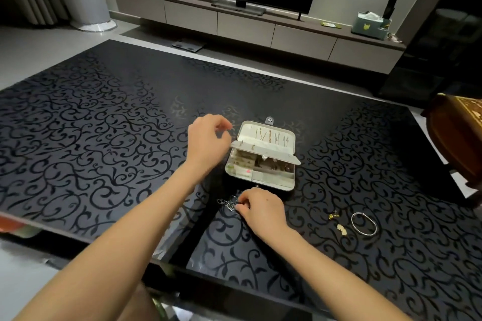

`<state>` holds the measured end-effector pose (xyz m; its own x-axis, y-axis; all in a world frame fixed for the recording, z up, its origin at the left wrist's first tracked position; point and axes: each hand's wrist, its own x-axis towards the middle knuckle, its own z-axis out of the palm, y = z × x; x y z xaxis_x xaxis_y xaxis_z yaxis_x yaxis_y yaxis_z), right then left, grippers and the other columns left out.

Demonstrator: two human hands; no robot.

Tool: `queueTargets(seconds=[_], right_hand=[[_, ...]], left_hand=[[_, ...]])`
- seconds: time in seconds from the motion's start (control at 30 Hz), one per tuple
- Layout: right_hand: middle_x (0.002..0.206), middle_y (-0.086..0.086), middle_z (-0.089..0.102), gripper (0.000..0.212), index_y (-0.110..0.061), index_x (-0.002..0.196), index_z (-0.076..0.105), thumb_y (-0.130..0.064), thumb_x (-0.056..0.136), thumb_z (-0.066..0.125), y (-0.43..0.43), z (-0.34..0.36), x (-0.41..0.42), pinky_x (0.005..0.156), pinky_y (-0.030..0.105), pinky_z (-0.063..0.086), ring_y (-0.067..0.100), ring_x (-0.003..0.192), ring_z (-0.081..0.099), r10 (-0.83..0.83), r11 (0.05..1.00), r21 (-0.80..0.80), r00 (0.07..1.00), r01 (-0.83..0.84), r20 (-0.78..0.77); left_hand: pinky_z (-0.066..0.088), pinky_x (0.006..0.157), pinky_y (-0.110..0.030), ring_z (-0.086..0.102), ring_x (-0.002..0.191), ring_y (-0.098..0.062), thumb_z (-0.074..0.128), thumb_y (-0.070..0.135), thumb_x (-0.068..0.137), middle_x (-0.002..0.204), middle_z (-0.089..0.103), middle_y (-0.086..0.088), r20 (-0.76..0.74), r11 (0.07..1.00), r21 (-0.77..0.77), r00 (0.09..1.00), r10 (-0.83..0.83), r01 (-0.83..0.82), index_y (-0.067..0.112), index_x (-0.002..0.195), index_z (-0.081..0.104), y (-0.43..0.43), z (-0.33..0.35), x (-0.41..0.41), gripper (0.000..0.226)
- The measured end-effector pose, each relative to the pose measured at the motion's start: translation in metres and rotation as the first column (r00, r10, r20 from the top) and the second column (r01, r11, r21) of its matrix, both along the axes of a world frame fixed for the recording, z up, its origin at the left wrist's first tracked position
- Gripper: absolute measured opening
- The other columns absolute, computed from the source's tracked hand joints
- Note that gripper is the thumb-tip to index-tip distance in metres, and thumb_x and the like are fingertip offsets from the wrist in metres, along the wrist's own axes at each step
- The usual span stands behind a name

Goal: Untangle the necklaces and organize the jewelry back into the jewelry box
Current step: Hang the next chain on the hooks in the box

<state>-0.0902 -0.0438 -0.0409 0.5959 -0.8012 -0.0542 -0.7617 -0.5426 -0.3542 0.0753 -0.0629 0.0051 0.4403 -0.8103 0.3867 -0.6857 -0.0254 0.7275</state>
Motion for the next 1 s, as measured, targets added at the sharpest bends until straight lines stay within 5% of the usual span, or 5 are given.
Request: queueTargets(seconds=[0.33, 0.5, 0.77, 0.9, 1.0], right_hand=[[0.101, 0.0, 0.064, 0.01, -0.021, 0.086, 0.054, -0.015, 0.092, 0.049, 0.006, 0.003, 0.016, 0.07, 0.034, 0.04, 0.025, 0.092, 0.059, 0.072, 0.997, 0.007, 0.989, -0.071, -0.13], [0.095, -0.003, 0.067, 0.014, -0.019, 0.087, 0.061, -0.018, 0.091, 0.047, 0.01, 0.02, 0.013, 0.072, 0.033, 0.043, 0.019, 0.088, 0.06, -0.002, 0.99, 0.139, 1.0, 0.002, 0.0], [0.084, -0.001, 0.062, 0.011, -0.013, 0.086, 0.061, -0.019, 0.091, 0.053, 0.003, 0.058, -0.016, 0.069, 0.021, 0.042, 0.014, 0.08, 0.056, -0.068, 0.917, 0.398, 0.968, -0.034, 0.24], [0.103, 0.013, 0.068, 0.013, -0.009, 0.08, 0.059, -0.004, 0.09, 0.053, 0.0, 0.079, -0.03, 0.091, 0.033, 0.048, 0.019, 0.091, 0.063, -0.188, 0.785, 0.603, 0.873, -0.142, 0.45], [0.086, 0.017, 0.067, 0.025, -0.007, 0.07, 0.05, 0.008, 0.089, 0.045, -0.002, 0.093, -0.036, 0.083, 0.035, 0.053, 0.02, 0.078, 0.066, -0.321, 0.632, 0.725, 0.759, -0.274, 0.566]], left_hand=[[0.039, 0.077, -0.023, 0.058, 0.093, -0.016, 0.064, 0.012, 0.076, 0.085, 0.056, 0.006, 0.033, 0.879, 0.444, 0.977, -0.212, 0.176, 0.018, 0.092, 0.07, 0.07, -0.033, -0.006, 0.018], [0.036, 0.096, -0.037, 0.047, 0.104, -0.016, 0.069, 0.036, 0.079, 0.104, 0.058, 0.004, 0.061, 0.732, 0.628, 0.921, -0.384, 0.264, 0.027, 0.104, 0.067, 0.079, -0.045, -0.014, 0.027], [0.044, 0.075, -0.017, 0.061, 0.078, -0.007, 0.07, 0.022, 0.082, 0.081, 0.068, 0.006, -0.31, 0.779, 0.443, 0.891, -0.332, 0.444, 0.019, 0.08, 0.069, 0.083, -0.031, -0.022, 0.004], [0.048, 0.073, -0.018, 0.061, 0.071, -0.007, 0.073, 0.018, 0.08, 0.076, 0.07, 0.001, -0.57, 0.758, 0.295, 0.744, -0.349, 0.582, 0.013, 0.079, 0.072, 0.084, -0.008, -0.019, 0.005], [0.049, 0.074, -0.023, 0.06, 0.072, -0.013, 0.071, 0.012, 0.079, 0.074, 0.068, -0.004, -0.716, 0.727, 0.156, 0.584, -0.384, 0.669, 0.011, 0.076, 0.07, 0.082, 0.009, -0.018, 0.003]])
